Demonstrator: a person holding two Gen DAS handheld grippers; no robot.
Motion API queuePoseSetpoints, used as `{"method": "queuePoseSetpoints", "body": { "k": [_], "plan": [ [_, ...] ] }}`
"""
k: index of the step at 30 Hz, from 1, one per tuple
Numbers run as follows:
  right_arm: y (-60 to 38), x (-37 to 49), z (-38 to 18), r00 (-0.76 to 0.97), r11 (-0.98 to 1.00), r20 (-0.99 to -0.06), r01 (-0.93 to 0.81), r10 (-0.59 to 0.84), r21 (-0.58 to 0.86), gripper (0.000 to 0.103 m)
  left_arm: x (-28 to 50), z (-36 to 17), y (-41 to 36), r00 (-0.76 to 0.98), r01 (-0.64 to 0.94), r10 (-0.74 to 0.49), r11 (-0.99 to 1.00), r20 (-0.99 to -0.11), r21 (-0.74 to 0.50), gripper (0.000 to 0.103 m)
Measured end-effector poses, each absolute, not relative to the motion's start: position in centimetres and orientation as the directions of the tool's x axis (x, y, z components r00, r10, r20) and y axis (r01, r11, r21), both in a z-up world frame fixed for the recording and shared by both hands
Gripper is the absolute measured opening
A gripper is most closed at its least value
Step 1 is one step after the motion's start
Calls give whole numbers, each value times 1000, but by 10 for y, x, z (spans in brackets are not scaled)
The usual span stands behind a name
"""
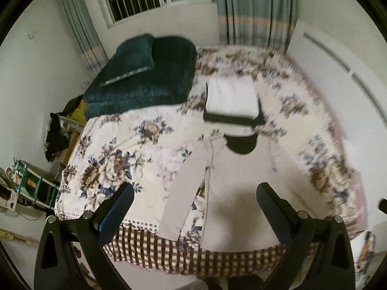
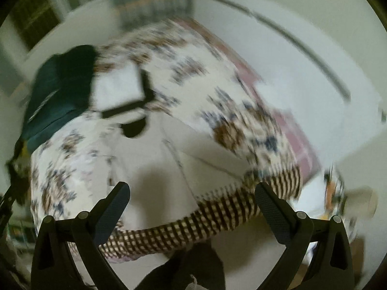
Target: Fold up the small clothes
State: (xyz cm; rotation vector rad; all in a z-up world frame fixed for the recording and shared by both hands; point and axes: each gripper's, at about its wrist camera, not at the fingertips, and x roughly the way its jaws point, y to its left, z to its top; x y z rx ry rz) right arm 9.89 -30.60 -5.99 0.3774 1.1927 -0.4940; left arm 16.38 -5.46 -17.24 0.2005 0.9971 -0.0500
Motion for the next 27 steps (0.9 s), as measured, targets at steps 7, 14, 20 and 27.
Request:
{"method": "queuePoseSetpoints", "body": {
  "k": [7, 14, 20, 27],
  "plan": [
    [-454, 67, -273, 111, 629, -990, 777, -93, 28, 103, 190, -321, -65, 399, 65, 173, 974, -901, 216, 103],
    [-555, 39, -453, 113, 383, -993, 916, 47, 122, 100, 208, -452, -63, 246, -8, 275, 959, -929, 282, 103],
    [-571, 42, -551, 189, 222, -972, 951, 137, 216, 88, 223, -520, -61, 176, -41, 293, 956, -940, 290, 103],
    [-547, 60, -559, 169, 311, -985, 938, -32, 151, 5, 226, -539, -54, 177, -33, 247, 969, -953, 245, 103]
  ]
}}
